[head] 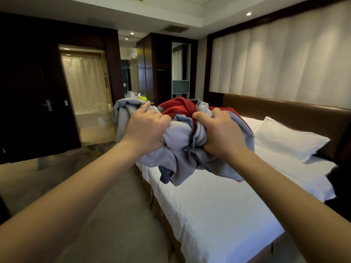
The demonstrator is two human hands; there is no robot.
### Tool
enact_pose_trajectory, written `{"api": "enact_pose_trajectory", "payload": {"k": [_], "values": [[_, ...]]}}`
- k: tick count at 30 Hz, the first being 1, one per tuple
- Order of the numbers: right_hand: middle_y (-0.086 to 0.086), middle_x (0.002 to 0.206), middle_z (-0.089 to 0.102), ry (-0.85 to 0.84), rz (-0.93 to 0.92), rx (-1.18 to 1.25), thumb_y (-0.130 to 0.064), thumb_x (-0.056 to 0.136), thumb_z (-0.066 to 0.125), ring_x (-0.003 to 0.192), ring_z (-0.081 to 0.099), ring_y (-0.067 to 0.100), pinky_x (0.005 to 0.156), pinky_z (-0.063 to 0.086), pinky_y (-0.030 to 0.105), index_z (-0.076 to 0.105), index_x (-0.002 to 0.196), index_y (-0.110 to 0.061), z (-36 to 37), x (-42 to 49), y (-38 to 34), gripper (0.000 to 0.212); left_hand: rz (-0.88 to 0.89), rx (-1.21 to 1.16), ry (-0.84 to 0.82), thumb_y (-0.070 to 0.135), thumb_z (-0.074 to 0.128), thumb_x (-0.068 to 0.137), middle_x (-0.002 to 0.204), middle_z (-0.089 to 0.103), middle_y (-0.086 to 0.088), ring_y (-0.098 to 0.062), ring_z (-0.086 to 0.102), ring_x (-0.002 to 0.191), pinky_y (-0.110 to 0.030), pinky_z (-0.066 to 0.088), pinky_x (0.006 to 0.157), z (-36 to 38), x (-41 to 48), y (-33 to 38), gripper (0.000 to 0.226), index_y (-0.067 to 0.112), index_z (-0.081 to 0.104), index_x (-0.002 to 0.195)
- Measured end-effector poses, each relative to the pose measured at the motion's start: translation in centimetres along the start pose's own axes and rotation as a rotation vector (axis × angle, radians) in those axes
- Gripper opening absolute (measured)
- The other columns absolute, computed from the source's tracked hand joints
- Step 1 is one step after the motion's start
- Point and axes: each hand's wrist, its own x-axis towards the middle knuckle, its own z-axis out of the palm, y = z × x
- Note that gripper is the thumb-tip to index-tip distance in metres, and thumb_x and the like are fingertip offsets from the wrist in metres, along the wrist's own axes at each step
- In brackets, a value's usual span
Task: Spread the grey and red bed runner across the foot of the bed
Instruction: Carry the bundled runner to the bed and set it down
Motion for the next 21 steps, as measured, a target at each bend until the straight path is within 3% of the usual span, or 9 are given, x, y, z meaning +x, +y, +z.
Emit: {"api": "enact_pose_trajectory", "payload": {"k": [21], "values": [[0.014,0.1,0.052,-0.026,-0.025,0.016,-0.042,0.073,0.072,0.094,0.049,0.033,0.063,0.047,0.036,0.053,0.123,-0.027,18.5,17.4,1.9,0.056,-0.024,0.007,0.021,0.016,0.065,0.064,0.067,0.066,-0.01,-0.032,0.063,0.071,-0.045,0.041,0.101,21.7,6.3,-12.4,0.008,0.013,0.063,0.071]]}}
